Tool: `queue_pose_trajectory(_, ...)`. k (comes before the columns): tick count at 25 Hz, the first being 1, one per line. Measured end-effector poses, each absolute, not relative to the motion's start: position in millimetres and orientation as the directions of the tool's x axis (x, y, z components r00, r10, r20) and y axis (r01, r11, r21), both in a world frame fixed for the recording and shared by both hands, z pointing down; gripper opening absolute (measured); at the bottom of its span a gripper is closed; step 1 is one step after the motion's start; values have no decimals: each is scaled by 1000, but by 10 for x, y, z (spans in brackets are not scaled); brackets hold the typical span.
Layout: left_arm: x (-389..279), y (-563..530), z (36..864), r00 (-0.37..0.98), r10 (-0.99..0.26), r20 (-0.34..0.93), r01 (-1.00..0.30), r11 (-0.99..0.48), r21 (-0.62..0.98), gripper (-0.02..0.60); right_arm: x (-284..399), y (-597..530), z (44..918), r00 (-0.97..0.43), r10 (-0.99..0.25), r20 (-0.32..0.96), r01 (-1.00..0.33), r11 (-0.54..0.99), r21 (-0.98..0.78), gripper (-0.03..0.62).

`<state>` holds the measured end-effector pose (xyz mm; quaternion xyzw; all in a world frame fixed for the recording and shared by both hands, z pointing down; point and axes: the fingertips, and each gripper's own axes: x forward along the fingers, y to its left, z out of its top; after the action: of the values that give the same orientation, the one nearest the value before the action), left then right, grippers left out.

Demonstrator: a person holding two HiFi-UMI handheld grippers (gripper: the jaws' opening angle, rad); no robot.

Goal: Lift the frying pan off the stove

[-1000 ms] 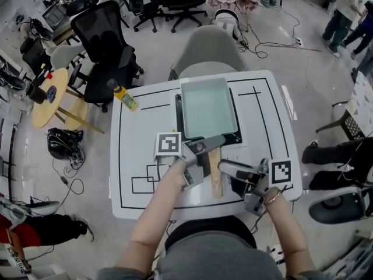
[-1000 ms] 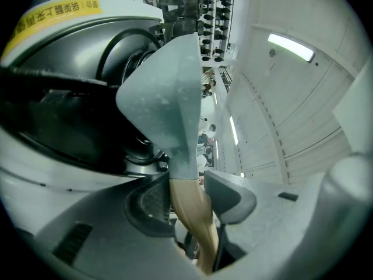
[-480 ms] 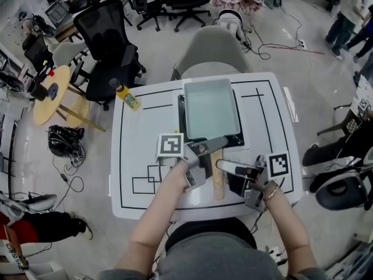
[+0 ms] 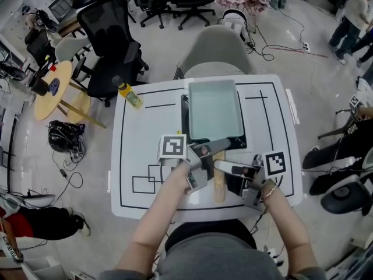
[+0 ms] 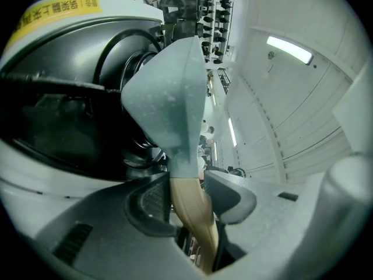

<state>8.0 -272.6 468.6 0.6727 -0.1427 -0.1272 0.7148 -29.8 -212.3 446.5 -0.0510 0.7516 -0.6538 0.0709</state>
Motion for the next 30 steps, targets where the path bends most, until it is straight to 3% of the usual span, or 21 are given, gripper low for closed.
queue_pose_trajectory(10,85,-2728,4683,921,-388,37,-14,61,998,156,-309,-2130,4525,-989,-143,41,-60,132,-989,163)
queue_pose_trajectory(30,93,-2708,4510,915,-404,-3,1,-4,1000,156,-324,-2100,4378,-982,-178,59,-96,207,-974,161)
